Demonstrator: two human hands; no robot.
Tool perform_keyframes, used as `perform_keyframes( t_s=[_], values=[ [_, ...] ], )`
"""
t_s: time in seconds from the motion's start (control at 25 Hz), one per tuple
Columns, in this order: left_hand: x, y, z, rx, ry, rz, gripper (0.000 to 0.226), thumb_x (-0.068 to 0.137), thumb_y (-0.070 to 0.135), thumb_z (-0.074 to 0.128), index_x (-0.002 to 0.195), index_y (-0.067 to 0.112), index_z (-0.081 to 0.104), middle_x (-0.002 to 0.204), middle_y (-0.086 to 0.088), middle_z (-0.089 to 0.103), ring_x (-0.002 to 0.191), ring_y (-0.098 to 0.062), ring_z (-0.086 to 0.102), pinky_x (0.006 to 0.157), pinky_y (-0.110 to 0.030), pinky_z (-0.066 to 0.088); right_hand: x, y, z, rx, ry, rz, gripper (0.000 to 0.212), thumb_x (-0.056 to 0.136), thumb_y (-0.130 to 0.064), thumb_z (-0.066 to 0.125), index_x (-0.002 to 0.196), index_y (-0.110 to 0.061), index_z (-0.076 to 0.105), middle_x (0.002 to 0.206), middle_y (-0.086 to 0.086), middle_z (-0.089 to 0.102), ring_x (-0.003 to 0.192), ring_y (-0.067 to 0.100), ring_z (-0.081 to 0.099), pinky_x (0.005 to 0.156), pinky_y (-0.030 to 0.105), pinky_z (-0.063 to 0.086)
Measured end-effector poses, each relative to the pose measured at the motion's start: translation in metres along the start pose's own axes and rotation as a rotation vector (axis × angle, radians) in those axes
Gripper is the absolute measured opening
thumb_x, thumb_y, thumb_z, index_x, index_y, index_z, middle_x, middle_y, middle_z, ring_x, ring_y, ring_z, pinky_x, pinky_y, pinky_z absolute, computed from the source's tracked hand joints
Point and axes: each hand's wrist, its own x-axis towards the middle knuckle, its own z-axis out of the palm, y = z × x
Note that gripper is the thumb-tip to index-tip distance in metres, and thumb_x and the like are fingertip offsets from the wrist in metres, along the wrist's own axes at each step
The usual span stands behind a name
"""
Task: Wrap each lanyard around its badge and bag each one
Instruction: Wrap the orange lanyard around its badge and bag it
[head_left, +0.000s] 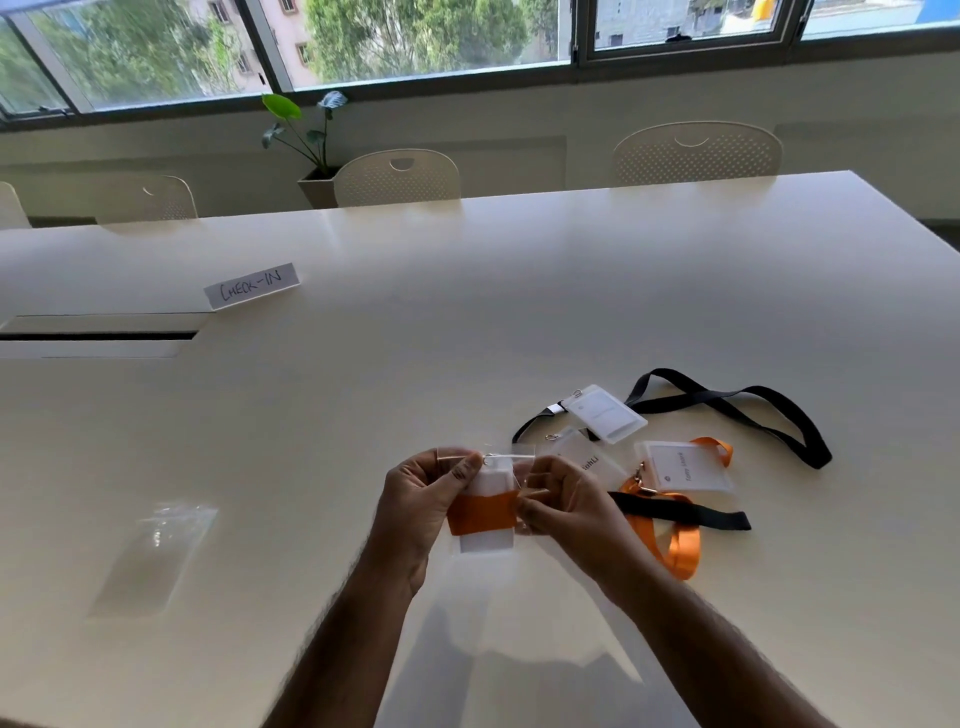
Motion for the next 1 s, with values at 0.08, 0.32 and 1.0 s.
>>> perform_keyframes(
  t_s=[0.08,0.32,1.0],
  values=[
    [0.000,-0.004,-0.016,0.021,0.000,-0.014,0.036,0.080,0.041,0.074,0.108,0.019,0.075,0.105,0.001,0.079,0.107,-0.026,0.070,0.086,-0.038,0.063,0.002,0.001,0.014,-0.006,-0.001,0.005,0.027,0.098,0.002,0.063,0.122,-0.008,0.061,0.110,0.014,0.073,0.098,0.018,0.075,0.085,0.033,0.064],
    [-0.001,-0.019,-0.080,0.010,-0.026,-0.046,0.046,0.088,0.035,0.079,0.129,0.026,0.060,0.122,-0.003,0.074,0.116,-0.027,0.069,0.098,-0.045,0.060,0.021,0.017,0.059,0.085,-0.007,0.057,0.025,0.098,0.001,0.065,0.121,-0.006,0.062,0.116,0.017,0.073,0.108,0.033,0.073,0.095,0.050,0.061],
    [0.015,-0.037,-0.232,0.137,0.224,0.007,0.030,0.095,0.010,0.072,0.120,0.026,0.067,0.117,0.004,0.074,0.109,-0.011,0.071,0.086,-0.020,0.059,0.076,0.042,0.204,0.020,-0.063,0.177,0.042,0.101,-0.010,0.065,0.139,-0.010,0.050,0.128,0.014,0.068,0.115,0.024,0.072,0.094,0.038,0.063]
  ],
)
